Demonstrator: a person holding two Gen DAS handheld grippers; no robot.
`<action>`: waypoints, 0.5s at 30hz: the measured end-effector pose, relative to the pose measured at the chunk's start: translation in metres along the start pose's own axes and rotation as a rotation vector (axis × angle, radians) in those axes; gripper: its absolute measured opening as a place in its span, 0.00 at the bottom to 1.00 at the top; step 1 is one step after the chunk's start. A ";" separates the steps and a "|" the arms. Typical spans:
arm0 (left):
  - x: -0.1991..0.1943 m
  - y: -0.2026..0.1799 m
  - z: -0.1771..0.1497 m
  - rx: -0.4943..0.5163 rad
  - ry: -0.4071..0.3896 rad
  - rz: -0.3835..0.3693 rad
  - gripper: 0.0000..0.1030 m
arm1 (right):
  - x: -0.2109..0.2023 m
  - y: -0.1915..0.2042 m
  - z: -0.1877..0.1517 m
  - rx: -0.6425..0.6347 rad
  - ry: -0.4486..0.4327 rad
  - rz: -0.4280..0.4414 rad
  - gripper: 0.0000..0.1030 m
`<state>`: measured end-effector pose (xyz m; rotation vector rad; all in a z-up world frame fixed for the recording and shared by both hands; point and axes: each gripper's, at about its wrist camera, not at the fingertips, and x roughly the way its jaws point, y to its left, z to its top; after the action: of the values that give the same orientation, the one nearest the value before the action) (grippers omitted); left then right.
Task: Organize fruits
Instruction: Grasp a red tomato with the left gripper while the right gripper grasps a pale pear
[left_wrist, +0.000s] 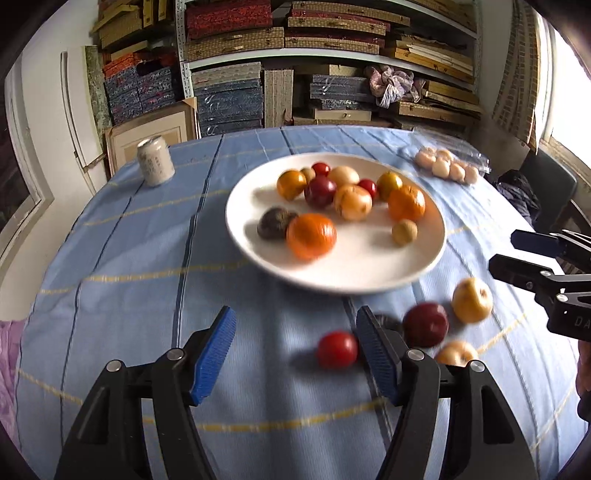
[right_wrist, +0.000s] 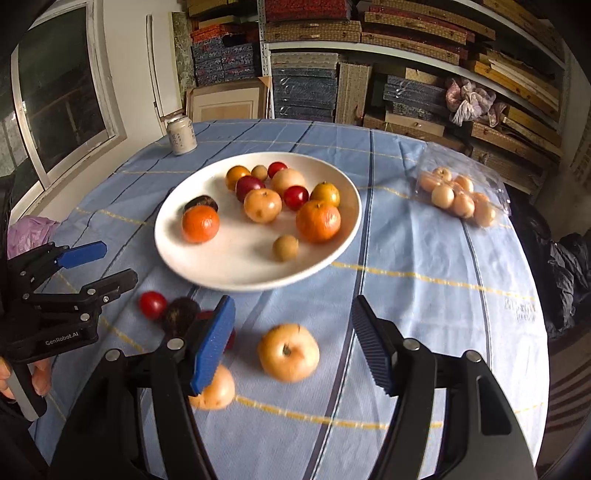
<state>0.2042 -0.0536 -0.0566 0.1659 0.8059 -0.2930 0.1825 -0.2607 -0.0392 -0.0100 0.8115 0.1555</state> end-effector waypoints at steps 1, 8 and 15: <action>0.001 0.001 -0.002 0.001 0.001 0.005 0.67 | 0.000 -0.001 -0.005 0.007 -0.001 -0.004 0.63; 0.017 -0.011 -0.017 0.019 0.001 0.026 0.67 | 0.021 -0.006 -0.027 0.071 0.001 -0.019 0.63; 0.028 -0.009 -0.018 0.018 0.004 0.024 0.67 | 0.038 -0.003 -0.031 0.063 -0.005 -0.010 0.63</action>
<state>0.2075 -0.0625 -0.0895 0.1928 0.8045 -0.2779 0.1865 -0.2609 -0.0883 0.0460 0.8109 0.1206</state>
